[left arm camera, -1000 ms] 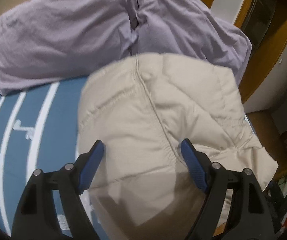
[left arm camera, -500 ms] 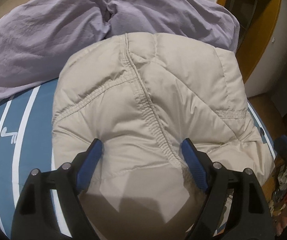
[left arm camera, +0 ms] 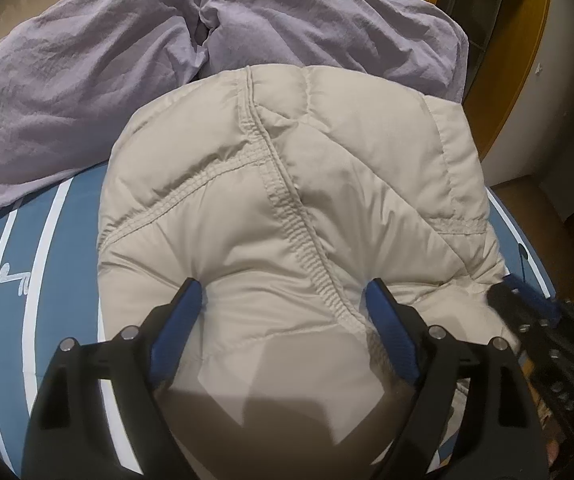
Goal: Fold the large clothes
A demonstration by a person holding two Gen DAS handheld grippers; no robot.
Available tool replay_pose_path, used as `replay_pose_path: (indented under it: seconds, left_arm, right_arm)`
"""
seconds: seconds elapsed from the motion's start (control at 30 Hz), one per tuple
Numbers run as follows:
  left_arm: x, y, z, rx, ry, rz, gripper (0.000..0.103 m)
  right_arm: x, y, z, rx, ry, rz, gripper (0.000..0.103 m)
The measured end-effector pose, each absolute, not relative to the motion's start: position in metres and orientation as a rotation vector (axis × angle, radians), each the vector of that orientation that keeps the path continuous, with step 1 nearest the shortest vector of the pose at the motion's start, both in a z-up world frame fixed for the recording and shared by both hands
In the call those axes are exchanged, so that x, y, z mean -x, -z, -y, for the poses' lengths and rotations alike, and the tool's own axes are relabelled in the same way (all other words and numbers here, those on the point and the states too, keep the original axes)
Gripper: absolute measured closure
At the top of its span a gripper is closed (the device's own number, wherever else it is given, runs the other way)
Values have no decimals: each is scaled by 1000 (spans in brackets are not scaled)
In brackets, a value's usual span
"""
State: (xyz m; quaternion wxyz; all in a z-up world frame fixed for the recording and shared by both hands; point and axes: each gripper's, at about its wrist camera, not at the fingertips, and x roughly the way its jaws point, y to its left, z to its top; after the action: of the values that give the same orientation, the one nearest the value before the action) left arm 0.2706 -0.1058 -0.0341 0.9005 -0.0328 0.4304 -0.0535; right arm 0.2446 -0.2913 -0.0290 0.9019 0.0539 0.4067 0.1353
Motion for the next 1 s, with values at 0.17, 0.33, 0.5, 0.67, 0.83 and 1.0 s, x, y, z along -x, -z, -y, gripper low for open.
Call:
replay_pose_path:
  seconds: [0.17,0.33,0.5,0.67,0.83,1.0]
  left_arm:
    - [-267,30,108,64,123,-875,17]
    - [-261,20,104,100,137,-851,17]
    - [-255,10,99,123,132,-835,17]
    - [-251,3,93,124,101,-823,17]
    - [-248,-2,84,97,38,-802,16]
    - [-253,9,72,93,-35,-846,16]
  right_arm:
    - [-249,46,291,-112,-262,-881,80]
    - [-256,58,288,-93,-253,-907,80]
    - [-263,67,288,-94,-245,-927,80]
    - [-267,73,286,-75,-237,-934,80]
    - [-269,77,287,-72,-239,-939,80]
    - [-268,77,288,-81,-235,-937,80]
